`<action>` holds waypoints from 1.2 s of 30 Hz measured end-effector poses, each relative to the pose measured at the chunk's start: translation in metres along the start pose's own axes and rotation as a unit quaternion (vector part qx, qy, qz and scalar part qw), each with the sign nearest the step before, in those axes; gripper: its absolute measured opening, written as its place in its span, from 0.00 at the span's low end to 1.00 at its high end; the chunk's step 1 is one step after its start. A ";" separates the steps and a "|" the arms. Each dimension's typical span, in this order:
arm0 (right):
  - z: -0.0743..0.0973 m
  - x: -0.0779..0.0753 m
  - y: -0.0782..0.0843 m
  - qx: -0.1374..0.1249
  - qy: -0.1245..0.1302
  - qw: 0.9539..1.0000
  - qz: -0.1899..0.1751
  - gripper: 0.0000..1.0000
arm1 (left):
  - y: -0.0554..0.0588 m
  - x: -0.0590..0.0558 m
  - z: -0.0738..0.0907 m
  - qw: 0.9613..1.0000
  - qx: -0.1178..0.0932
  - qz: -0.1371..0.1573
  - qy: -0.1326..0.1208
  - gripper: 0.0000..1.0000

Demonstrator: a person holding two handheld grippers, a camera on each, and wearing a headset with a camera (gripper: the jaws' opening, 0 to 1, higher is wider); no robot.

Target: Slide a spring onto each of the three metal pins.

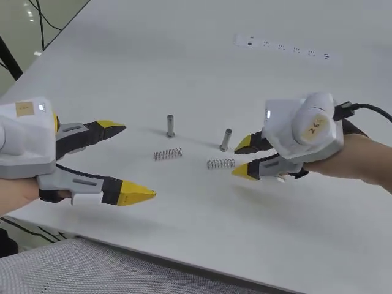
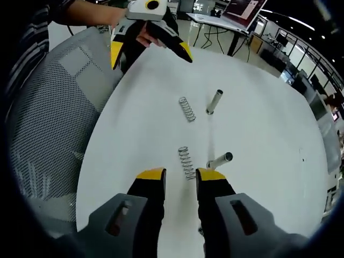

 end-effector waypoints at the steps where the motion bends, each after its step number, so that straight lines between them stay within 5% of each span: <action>1: -0.004 -0.001 -0.001 0.002 -0.002 1.000 0.003 0.24 | 0.001 0.000 0.000 1.000 0.000 0.000 0.000 0.90; 14: -0.032 -0.006 0.006 0.031 -0.026 0.999 0.015 0.21 | 0.004 0.003 0.010 1.000 -0.004 0.003 -0.007 0.90; 27: -0.039 0.003 0.019 0.060 -0.049 0.997 0.027 0.16 | 0.009 0.003 0.017 1.000 -0.009 0.009 -0.015 0.90; 31: -0.038 0.005 0.016 0.059 -0.053 0.997 0.015 0.13 | 0.010 0.002 0.017 1.000 -0.009 0.010 -0.016 0.90; 36: -0.036 0.005 0.018 0.056 -0.055 0.996 -0.041 0.13 | 0.010 0.000 0.015 1.000 -0.007 0.010 -0.013 0.90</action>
Point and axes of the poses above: the centre of the closed fingertips' face, and the gripper's own axes: z roughly backward along the fingers, x roughly to its left, y roughly out of its underside, the point moved 1 cm from there along z, roughly backward along the fingers, and after that the axes turned 15 degrees about y, right-handed, at the moved point
